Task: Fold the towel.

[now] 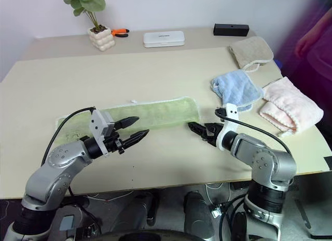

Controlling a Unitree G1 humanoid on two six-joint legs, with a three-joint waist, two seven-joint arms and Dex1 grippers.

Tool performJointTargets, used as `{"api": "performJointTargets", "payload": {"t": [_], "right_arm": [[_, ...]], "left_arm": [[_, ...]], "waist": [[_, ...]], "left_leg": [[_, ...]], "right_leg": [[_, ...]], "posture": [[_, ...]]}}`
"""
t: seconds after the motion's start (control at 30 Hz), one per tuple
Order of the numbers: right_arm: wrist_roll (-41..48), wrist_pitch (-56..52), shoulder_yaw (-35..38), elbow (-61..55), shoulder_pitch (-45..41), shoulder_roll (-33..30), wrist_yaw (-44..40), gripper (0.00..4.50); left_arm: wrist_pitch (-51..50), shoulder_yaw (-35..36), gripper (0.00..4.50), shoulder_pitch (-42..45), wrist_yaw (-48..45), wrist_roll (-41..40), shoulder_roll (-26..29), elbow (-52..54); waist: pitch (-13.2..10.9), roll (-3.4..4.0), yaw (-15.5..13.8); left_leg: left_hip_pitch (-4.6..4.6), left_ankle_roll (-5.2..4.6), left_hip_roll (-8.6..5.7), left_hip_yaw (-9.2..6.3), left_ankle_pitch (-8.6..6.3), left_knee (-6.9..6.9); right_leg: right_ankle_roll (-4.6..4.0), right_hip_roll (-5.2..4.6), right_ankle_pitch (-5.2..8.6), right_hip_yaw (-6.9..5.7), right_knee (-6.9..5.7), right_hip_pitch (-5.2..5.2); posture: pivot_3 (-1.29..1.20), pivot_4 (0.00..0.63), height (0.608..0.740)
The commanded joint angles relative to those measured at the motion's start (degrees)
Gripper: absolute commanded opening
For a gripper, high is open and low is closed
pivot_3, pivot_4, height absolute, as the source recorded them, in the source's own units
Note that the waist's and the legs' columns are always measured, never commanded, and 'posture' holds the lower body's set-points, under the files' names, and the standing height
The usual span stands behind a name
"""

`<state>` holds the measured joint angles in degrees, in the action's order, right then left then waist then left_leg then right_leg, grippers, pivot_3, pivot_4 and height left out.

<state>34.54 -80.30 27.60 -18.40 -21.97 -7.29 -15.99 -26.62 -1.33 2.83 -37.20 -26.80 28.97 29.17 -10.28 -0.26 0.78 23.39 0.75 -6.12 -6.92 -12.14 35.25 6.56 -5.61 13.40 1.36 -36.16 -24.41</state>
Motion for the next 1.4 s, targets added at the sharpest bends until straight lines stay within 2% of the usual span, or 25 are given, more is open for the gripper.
{"api": "performJointTargets", "payload": {"t": [0.03,0.1,0.13,0.17,0.2,0.4,0.43,0.57,0.7,0.87,1.03,1.17,1.27,1.4], "right_arm": [[-0.16,-1.73,3.84,3.66,-3.77,3.46,5.29,4.45],[-0.07,-1.77,5.56,5.92,-5.58,5.12,7.16,4.45],[0.07,-1.54,6.34,6.98,-6.45,5.83,7.96,3.94],[0.17,-1.19,6.91,7.86,-7.2,6.41,8.68,3.7],[0.32,-0.83,7.35,8.51,-7.81,6.77,9.25,3.24],[2.07,-0.61,7.93,9.27,-9.42,6.67,10.24,0.19],[2.38,-0.71,8.03,9.02,-9.47,6.47,10.29,0.08],[3.63,-0.81,8.81,6.74,-9.82,2.98,9.21,0.08],[5.03,-1.22,7.14,2.96,-8.61,-7.28,5.03,0.08],[5.51,1.76,0.55,-1.03,-6.69,-19.67,-1.92,0.08],[3.7,9.91,-13.24,-6.62,-6.29,-27.77,-10.42,0.08],[-0.97,18.68,-28.8,-9.98,-8.1,-30.72,-16.73,0.08],[-5.29,23.65,-37.65,-7.24,-9.57,-28.5,-18.02,0.08],[-10.27,28.56,-44.11,-2.17,-10.26,-25.43,-18.35,0.08]], "left_arm": [[1.29,2.12,2.9,-0.46,-0.86,-0.67,1.04,1.22],[1.16,3.1,2.9,-0.6,-0.25,-0.74,1.08,1.28],[1.08,3.58,2.9,-0.67,0.07,-0.86,1.02,1.35],[1.05,3.99,2.9,-0.78,0.34,-0.92,0.94,1.45],[0.98,4.27,2.9,-0.88,0.56,-0.96,0.84,1.57],[1.14,4.86,2.9,-2.19,1.35,-0.52,0.72,2.07],[1.17,4.93,2.9,-2.3,1.55,-0.56,0.59,2.09],[1.34,5.26,2.9,-2.54,1.71,-0.66,0.5,1.83],[1.78,5.8,2.9,-2.67,1.37,-0.18,0.59,0.57],[2.88,5.87,2.9,-1.95,0.58,0.37,0.82,-1.81],[3.54,5.23,2.9,-0.78,0.36,1.05,0.6,-3.29],[3.54,5.0,2.9,-0.55,0.6,1.3,0.3,-3.09],[3.3,4.91,2.9,-1.04,1.09,1.49,0.09,-2.31],[2.94,5.22,2.9,-2.26,2.21,1.64,0.05,-0.95]], "waist": [[0.02,0.02,-0.02],[0.04,-0.01,-0.03],[0.04,-0.01,-0.01],[0.04,-0.01,-0.01],[0.05,0.0,0.0],[0.05,0.03,0.36],[0.05,0.03,0.26],[0.05,0.03,-0.01],[0.02,0.08,-0.23],[0.03,0.06,0.32],[0.03,0.03,0.21],[0.02,0.0,0.01],[0.01,-0.02,-0.09],[0.02,-0.04,-0.11]], "left_leg": [[-0.01,0.0,0.0,0.0,0.0,0.0],[-0.01,0.0,0.0,0.0,0.0,-0.01],[-0.02,0.0,0.0,0.0,0.0,0.0],[-0.02,0.0,-0.01,0.01,0.0,0.0],[-0.02,0.0,-0.01,0.01,0.0,0.0],[-0.03,0.0,0.02,0.04,0.0,-0.07],[-0.04,0.0,0.02,0.05,0.0,-0.06],[-0.02,-0.01,0.0,0.05,0.0,-0.04],[0.01,-0.02,-0.03,0.08,0.0,-0.02],[0.0,-0.03,0.06,0.14,-0.01,-0.06],[-0.01,-0.04,0.1,0.18,-0.01,-0.06],[0.01,-0.04,0.09,0.18,-0.01,-0.03],[0.02,-0.04,0.09,0.17,-0.02,-0.02],[0.02,-0.03,0.08,0.15,-0.02,-0.02]], "right_leg": [[0.0,0.0,0.0,0.01,0.0,0.0],[0.0,0.0,0.0,0.0,0.01,0.01],[0.0,0.0,-0.01,0.0,0.01,0.01],[-0.02,0.0,-0.01,0.0,0.01,0.02],[-0.03,0.0,-0.02,0.0,0.01,0.02],[-0.02,0.02,-0.02,0.02,0.0,-0.02],[-0.01,0.02,-0.02,0.03,0.0,-0.01],[-0.02,0.01,-0.02,0.02,0.01,-0.01],[-0.03,-0.02,-0.01,0.02,0.07,0.01],[-0.06,-0.01,0.02,0.03,0.09,0.01],[-0.11,0.01,0.06,0.04,0.09,0.02],[-0.03,-0.01,0.02,0.03,0.12,0.02],[-0.03,-0.02,0.02,0.03,0.14,0.02],[-0.04,-0.02,0.01,0.03,0.15,0.02]], "posture": [[0.0,0.15,0.74],[0.0,0.15,0.74],[0.0,0.15,0.74],[0.0,0.15,0.74],[0.0,0.15,0.74],[0.0,0.15,0.74],[0.0,0.15,0.74],[0.0,0.15,0.74],[0.0,0.15,0.74],[0.0,0.15,0.74],[0.0,0.15,0.74],[0.0,0.15,0.74],[0.0,0.15,0.74],[0.0,0.15,0.74]]}}
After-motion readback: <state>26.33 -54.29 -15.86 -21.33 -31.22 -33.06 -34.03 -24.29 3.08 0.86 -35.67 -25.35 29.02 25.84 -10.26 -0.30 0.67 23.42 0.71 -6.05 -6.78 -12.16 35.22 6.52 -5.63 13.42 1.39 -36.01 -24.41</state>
